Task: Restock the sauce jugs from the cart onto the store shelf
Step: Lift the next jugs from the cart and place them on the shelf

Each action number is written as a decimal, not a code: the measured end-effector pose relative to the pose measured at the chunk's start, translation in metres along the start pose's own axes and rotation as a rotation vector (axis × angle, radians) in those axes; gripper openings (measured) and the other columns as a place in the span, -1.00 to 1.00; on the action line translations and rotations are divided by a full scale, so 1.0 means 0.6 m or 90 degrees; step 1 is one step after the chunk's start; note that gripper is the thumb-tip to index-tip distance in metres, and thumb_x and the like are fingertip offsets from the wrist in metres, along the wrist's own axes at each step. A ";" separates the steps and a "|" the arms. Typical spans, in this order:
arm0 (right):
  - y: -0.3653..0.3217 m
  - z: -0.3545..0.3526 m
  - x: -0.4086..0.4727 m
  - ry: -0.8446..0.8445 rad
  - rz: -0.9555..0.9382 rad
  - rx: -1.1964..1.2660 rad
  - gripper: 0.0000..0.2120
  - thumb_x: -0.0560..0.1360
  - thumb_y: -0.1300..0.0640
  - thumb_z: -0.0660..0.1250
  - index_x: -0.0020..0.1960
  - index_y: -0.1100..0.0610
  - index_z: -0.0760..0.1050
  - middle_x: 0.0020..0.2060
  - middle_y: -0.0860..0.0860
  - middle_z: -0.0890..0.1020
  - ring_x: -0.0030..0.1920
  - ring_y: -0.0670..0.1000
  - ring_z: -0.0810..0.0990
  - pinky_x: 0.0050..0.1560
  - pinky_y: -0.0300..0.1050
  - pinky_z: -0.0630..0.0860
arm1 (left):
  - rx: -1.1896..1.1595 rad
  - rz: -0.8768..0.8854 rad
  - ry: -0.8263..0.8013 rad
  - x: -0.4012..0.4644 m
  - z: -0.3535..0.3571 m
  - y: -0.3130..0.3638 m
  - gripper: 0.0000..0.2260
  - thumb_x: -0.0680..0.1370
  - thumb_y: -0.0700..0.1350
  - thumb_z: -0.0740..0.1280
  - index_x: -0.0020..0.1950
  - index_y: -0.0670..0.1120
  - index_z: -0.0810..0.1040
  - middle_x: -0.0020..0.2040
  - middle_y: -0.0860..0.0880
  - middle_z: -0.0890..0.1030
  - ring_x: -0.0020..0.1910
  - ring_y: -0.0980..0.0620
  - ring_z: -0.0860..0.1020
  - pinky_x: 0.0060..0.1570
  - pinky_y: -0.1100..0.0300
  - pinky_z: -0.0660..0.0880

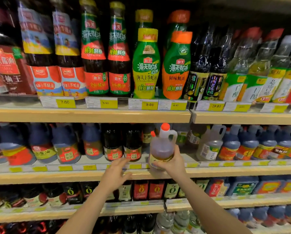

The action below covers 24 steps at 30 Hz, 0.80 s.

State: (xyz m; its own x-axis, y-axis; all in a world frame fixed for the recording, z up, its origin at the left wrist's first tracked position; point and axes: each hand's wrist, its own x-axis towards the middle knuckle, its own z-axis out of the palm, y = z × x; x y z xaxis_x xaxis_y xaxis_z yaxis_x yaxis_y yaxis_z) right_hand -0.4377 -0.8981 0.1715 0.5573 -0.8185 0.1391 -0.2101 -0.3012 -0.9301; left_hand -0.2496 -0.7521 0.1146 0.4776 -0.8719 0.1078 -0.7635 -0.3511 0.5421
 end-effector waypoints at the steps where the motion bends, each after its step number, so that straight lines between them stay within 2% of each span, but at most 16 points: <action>1: 0.005 0.012 0.011 0.003 -0.011 0.008 -0.24 0.16 0.12 0.62 0.21 -0.09 0.27 0.07 -0.14 0.55 0.12 0.01 0.56 0.10 0.00 0.55 | 0.014 0.002 -0.005 0.006 0.008 -0.010 -0.49 0.49 0.08 0.32 0.42 0.04 0.30 0.42 0.01 0.35 0.42 0.02 0.26 0.38 0.08 0.27; 3: 0.012 0.034 0.029 0.013 -0.035 0.023 -0.29 0.20 0.16 0.61 0.20 -0.08 0.29 0.07 -0.13 0.54 0.13 0.00 0.55 0.07 -0.11 0.55 | 0.040 0.030 0.017 0.015 0.023 -0.025 -0.51 0.47 0.11 0.31 0.38 0.05 0.36 0.35 0.03 0.43 0.36 0.01 0.33 0.35 0.09 0.28; 5: 0.019 0.048 0.045 0.011 -0.050 0.036 -0.31 0.23 0.20 0.59 0.22 -0.01 0.30 0.06 -0.15 0.52 0.11 -0.03 0.54 -0.04 -0.35 0.53 | 0.041 0.060 0.055 0.017 0.032 -0.034 -0.51 0.42 0.19 0.26 0.31 0.04 0.44 0.26 0.06 0.51 0.30 0.02 0.40 0.30 0.11 0.27; 7: 0.021 0.055 0.062 0.009 -0.067 0.037 -0.28 0.23 0.18 0.60 0.25 0.03 0.28 0.05 -0.18 0.51 0.08 -0.06 0.54 -0.13 -0.46 0.49 | 0.018 0.073 0.097 0.017 0.037 -0.039 -0.47 0.36 0.26 0.17 0.26 0.07 0.49 0.20 0.09 0.54 0.24 0.07 0.43 0.25 0.16 0.23; 9: 0.024 0.057 0.077 0.019 -0.070 0.034 -0.19 0.21 0.15 0.61 0.33 0.07 0.25 0.10 -0.12 0.50 0.10 -0.08 0.52 -0.04 -0.39 0.48 | -0.001 0.078 0.124 0.016 0.041 -0.042 -0.48 0.34 0.26 0.16 0.22 0.09 0.51 0.16 0.13 0.55 0.21 0.11 0.43 0.22 0.20 0.20; 12: 0.040 0.059 0.091 0.041 -0.057 0.025 -0.13 0.19 0.13 0.62 0.37 0.09 0.23 0.16 -0.05 0.51 0.13 -0.03 0.52 0.08 -0.18 0.48 | -0.026 0.078 0.145 0.016 0.045 -0.040 -0.50 0.34 0.26 0.18 0.20 0.11 0.53 0.13 0.17 0.54 0.18 0.15 0.42 0.22 0.21 0.19; 15: 0.062 0.072 0.095 0.057 -0.026 -0.002 -0.13 0.16 0.08 0.63 0.33 0.09 0.24 0.19 0.02 0.53 0.16 0.05 0.54 0.07 -0.13 0.49 | -0.029 0.078 0.151 0.018 0.050 -0.044 -0.54 0.36 0.25 0.20 0.19 0.13 0.53 0.10 0.24 0.52 0.17 0.18 0.43 0.22 0.23 0.18; 19: 0.069 0.087 0.101 0.090 0.022 -0.026 -0.25 0.16 0.07 0.63 0.19 0.16 0.29 0.13 0.09 0.55 0.13 0.12 0.55 0.02 -0.07 0.51 | -0.013 0.075 0.156 0.018 0.060 -0.056 -0.56 0.38 0.24 0.23 0.21 0.16 0.51 0.15 0.20 0.54 0.19 0.18 0.42 0.25 0.22 0.19; 22: 0.068 0.090 0.104 0.070 0.034 -0.055 -0.18 0.12 0.03 0.64 0.21 0.17 0.27 0.15 0.10 0.53 0.15 0.12 0.54 0.08 0.02 0.54 | -0.009 0.068 0.149 0.016 0.063 -0.056 -0.56 0.38 0.23 0.23 0.23 0.16 0.50 0.16 0.19 0.54 0.20 0.17 0.41 0.26 0.21 0.20; 24: 0.065 0.089 0.102 0.061 0.048 -0.055 -0.18 0.14 0.04 0.63 0.23 0.19 0.25 0.17 0.11 0.52 0.16 0.13 0.53 0.07 0.00 0.53 | -0.011 0.061 0.143 0.015 0.060 -0.053 -0.54 0.37 0.24 0.20 0.23 0.16 0.49 0.17 0.18 0.53 0.22 0.16 0.41 0.28 0.19 0.21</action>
State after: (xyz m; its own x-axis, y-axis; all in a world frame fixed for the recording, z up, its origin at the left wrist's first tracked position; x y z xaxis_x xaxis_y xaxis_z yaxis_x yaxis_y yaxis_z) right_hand -0.3685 -0.9338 0.1257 0.4594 -0.8821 0.1046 -0.3198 -0.2741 -0.9070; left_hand -0.2369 -0.7614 0.0684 0.4894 -0.8027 0.3408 -0.8033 -0.2629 0.5344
